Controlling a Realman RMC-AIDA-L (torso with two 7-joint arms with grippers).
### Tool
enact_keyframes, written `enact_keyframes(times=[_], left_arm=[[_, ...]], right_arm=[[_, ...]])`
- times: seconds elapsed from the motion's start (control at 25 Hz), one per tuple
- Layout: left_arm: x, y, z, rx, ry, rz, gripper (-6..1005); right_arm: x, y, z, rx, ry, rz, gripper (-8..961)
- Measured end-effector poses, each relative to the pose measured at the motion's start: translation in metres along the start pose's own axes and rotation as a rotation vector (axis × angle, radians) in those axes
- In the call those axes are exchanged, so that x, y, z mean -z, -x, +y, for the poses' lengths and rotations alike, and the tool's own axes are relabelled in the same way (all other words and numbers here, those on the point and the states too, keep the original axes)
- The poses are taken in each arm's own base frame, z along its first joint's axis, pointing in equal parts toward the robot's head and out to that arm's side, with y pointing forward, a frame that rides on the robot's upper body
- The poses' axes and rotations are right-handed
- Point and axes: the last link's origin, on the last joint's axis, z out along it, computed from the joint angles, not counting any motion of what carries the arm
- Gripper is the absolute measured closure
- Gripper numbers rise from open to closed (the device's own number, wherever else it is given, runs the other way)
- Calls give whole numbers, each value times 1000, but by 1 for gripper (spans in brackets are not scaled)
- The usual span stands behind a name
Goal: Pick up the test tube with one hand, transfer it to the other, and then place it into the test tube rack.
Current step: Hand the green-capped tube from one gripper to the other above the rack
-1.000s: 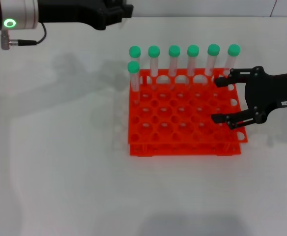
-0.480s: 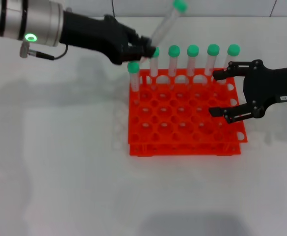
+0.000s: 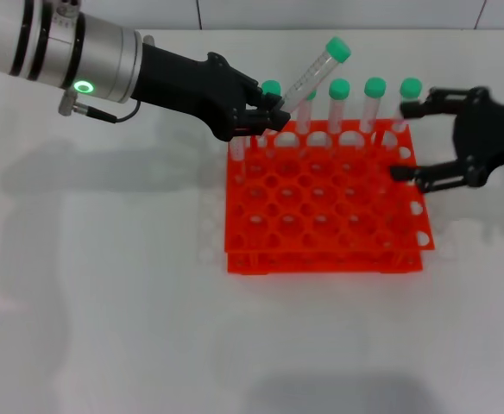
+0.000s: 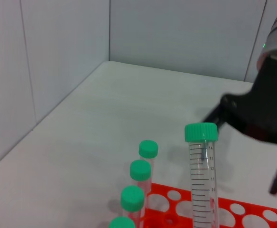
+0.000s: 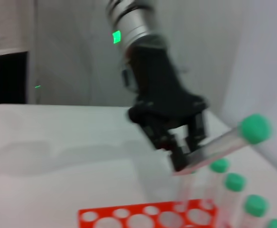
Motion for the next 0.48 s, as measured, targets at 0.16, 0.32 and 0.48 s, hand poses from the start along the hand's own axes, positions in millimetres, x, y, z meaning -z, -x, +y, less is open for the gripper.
enact_keyframes(times=[0.16,0.32,0.48], left_arm=[[-3,1,1,-28,-4,13,804],[-6,-3,2,-62,-4,41,803],[-6,-1,4,-77,-4,53,803]], right_arm=[[16,5,-10,-32,-58,-53,83],[23,11,-14,-104,-67,-99,83],[18,15,-18,-198,-70,-162,84]])
